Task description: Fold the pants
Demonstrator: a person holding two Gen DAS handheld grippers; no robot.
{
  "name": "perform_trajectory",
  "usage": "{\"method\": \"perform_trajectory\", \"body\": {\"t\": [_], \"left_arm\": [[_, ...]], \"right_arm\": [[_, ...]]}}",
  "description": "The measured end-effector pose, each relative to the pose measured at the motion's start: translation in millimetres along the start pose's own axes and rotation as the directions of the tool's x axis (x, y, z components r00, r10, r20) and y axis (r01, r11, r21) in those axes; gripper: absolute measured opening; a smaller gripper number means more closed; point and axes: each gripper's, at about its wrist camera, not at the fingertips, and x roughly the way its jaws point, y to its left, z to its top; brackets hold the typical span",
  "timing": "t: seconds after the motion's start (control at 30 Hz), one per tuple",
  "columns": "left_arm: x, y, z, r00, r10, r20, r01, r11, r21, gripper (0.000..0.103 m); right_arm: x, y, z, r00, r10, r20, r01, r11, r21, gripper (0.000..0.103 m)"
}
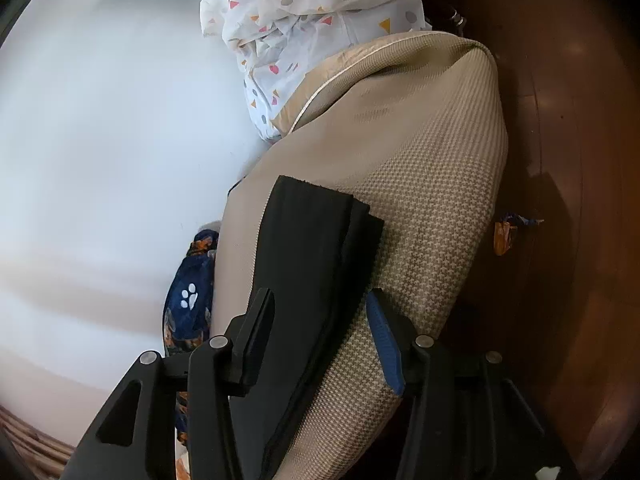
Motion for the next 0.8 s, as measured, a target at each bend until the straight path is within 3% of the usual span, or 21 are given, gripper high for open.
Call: {"method": "perform_trajectory", "body": {"t": [0.13, 0.3, 0.4, 0.5, 0.63, 0.8], "left_arm": [[-6.7, -15.2, 14.2, 0.997, 0.04, 0.065, -0.044, 0.997, 0.057, 0.018], [19.7, 7.5, 5.9, 0.996, 0.085, -0.021, -0.086, 0.996, -0.01, 0.017], [15.4, 15.4, -4.2, 0.999, 0.054, 0.005, -0.053, 0.997, -0.047, 0.017], [15.3, 12.2, -5.4, 0.998, 0.069, 0.015, -0.068, 0.997, -0.029, 0.017], [13.6, 5.9, -5.4, 0.996, 0.089, 0.025, -0.09, 0.996, 0.01, 0.018], [-1.3, 3.5, -6.9, 0.995, 0.066, 0.08, -0.064, 0.998, -0.023, 0.022]], "right_arm": [[1.9, 0.2, -1.0, 1.0, -0.002, -0.004, 0.001, 1.0, -0.014, 0.047], [0.7, -2.5, -1.5, 1.0, 0.014, -0.013, -0.014, 1.0, -0.016, 0.047], [-1.2, -6.0, 0.9, 0.999, 0.031, -0.021, -0.031, 0.999, -0.008, 0.047], [-2.8, -7.9, 5.8, 0.999, 0.041, -0.015, -0.04, 0.999, 0.02, 0.048], [-3.2, -5.7, 12.2, 0.999, 0.047, -0.011, -0.047, 0.999, 0.014, 0.059], [-4.5, -13.5, 17.2, 0.999, 0.043, 0.012, -0.043, 0.998, 0.042, 0.059]]}}
